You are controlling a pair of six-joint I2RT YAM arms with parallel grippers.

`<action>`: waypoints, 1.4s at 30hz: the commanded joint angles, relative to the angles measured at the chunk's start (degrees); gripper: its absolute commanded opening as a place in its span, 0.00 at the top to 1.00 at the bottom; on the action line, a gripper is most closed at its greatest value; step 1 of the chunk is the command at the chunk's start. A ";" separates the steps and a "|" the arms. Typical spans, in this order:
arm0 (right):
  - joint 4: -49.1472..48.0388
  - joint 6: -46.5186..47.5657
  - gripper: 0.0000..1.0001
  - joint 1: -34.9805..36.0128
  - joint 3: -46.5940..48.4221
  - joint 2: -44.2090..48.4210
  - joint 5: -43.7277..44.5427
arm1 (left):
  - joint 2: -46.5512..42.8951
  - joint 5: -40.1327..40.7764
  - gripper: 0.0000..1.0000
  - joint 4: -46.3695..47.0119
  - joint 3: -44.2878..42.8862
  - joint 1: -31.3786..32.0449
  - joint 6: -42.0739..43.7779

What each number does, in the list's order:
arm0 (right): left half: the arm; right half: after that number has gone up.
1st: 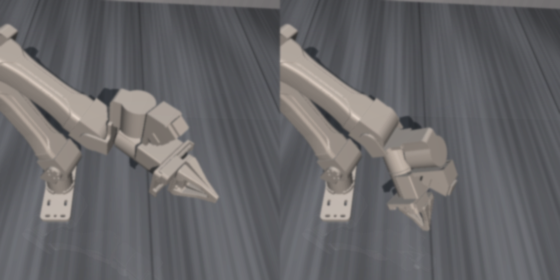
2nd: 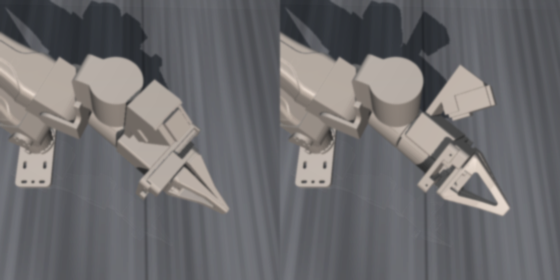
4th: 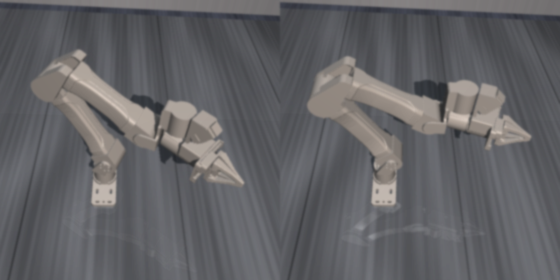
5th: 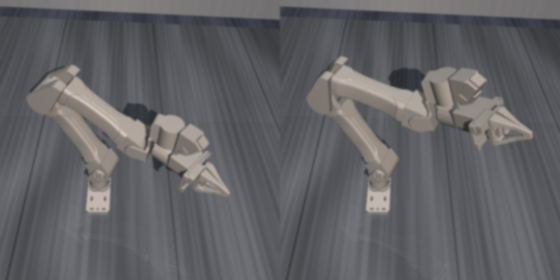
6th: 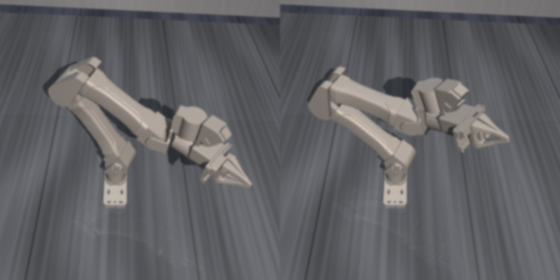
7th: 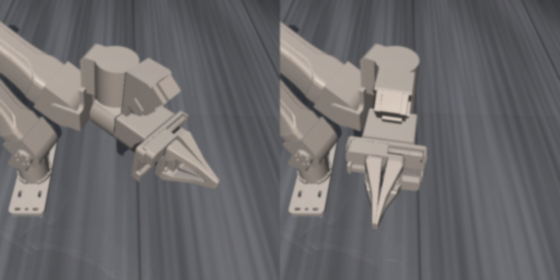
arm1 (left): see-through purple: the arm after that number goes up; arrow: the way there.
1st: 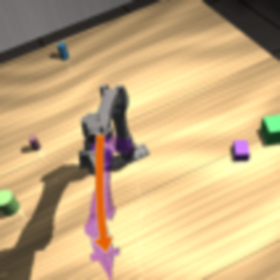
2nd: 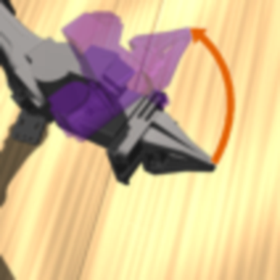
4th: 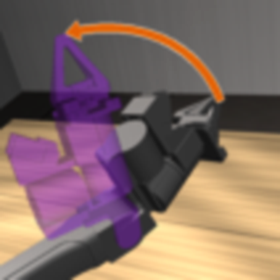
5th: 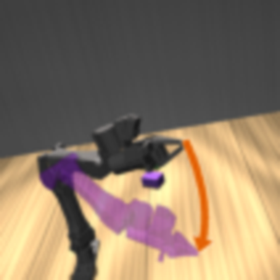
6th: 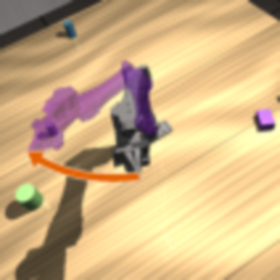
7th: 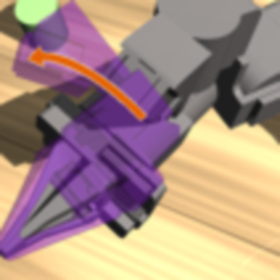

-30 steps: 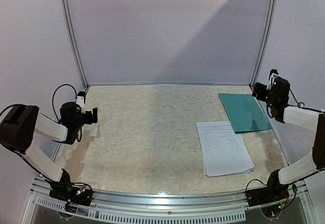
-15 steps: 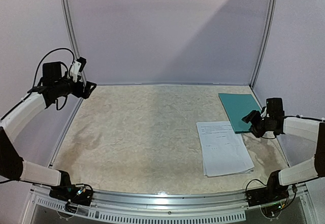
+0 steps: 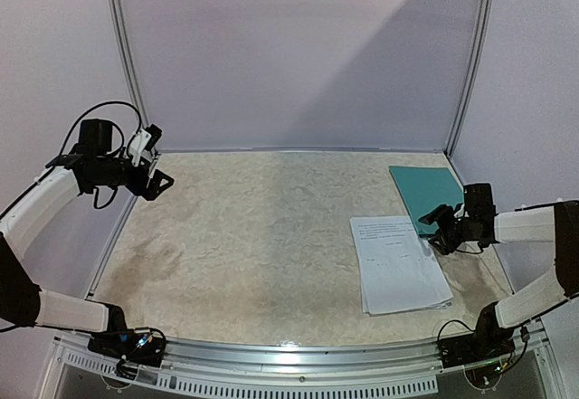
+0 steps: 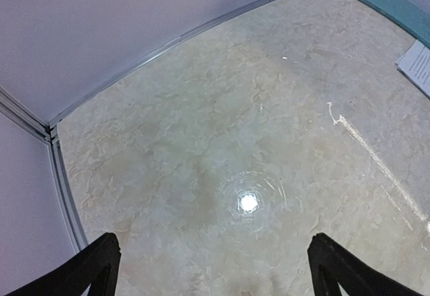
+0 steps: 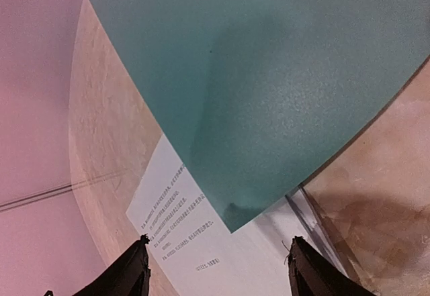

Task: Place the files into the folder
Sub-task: Pick up the folder from the corner of the board.

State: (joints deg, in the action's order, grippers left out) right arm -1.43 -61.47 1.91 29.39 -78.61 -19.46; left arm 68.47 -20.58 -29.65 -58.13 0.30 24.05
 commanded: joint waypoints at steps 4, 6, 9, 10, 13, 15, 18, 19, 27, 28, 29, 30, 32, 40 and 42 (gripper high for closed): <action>-3.85 -0.40 0.32 0.17 0.99 -3.44 -0.38 | -0.47 -1.38 0.00 -1.73 0.74 -0.27 0.06; -5.31 -0.28 0.34 0.19 0.98 -3.52 -0.28 | -0.22 -1.48 0.00 -1.53 0.56 -0.29 -0.18; -4.74 0.97 0.37 0.06 2.35 -4.07 0.86 | -0.01 -1.52 0.00 -1.61 0.39 -0.27 -0.32; -5.15 1.22 0.38 0.00 2.68 -4.31 0.84 | 0.01 -1.56 0.00 -1.70 0.39 -0.27 -0.25; -7.65 0.42 0.38 -0.15 2.87 -5.83 -0.32 | 0.09 -1.80 0.00 -1.97 0.47 -0.26 0.02; -9.82 -0.92 0.38 -0.30 2.63 -6.78 -1.28 | 0.10 -2.15 0.01 -2.35 0.51 -0.24 0.34; -12.90 -3.48 0.38 -0.32 1.62 -7.73 -1.98 | 0.00 -2.51 0.01 -2.77 0.47 -0.29 0.63; -13.69 -4.40 0.38 -0.37 1.16 -7.78 -2.12 | 0.04 -2.68 0.00 -2.85 0.49 -0.27 0.72; -5.47 -7.84 0.39 -0.26 -2.95 3.37 4.89 | 0.33 -3.72 0.00 -2.95 0.82 -0.28 0.93; -3.61 -7.29 0.38 -0.24 -3.34 5.13 5.44 | 0.44 -3.83 0.00 -2.96 0.79 -0.29 0.91; -2.82 -7.07 0.38 -0.25 -3.89 7.08 5.99 | 0.52 -3.87 0.00 -2.83 0.75 -0.29 0.84; -2.25 -6.93 0.38 -0.31 -4.51 8.08 6.76 | 0.57 -4.00 0.01 -2.74 0.74 -0.30 0.82; -0.94 -6.99 0.38 -0.31 -5.35 9.77 9.17 | 0.61 -4.19 0.00 -2.65 0.62 -0.30 0.68; -2.90 -7.27 0.33 -0.42 -5.17 6.35 9.25 | 0.27 -4.27 0.01 -2.82 0.19 -0.30 0.39; -4.31 -7.51 0.34 -0.46 -4.82 4.62 8.80 | 0.26 -4.29 0.01 -2.92 0.27 -0.30 0.39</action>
State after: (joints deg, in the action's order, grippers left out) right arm -4.23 -68.58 1.76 24.75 -70.91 -11.03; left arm 68.64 -24.01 -31.40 -58.13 0.30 24.40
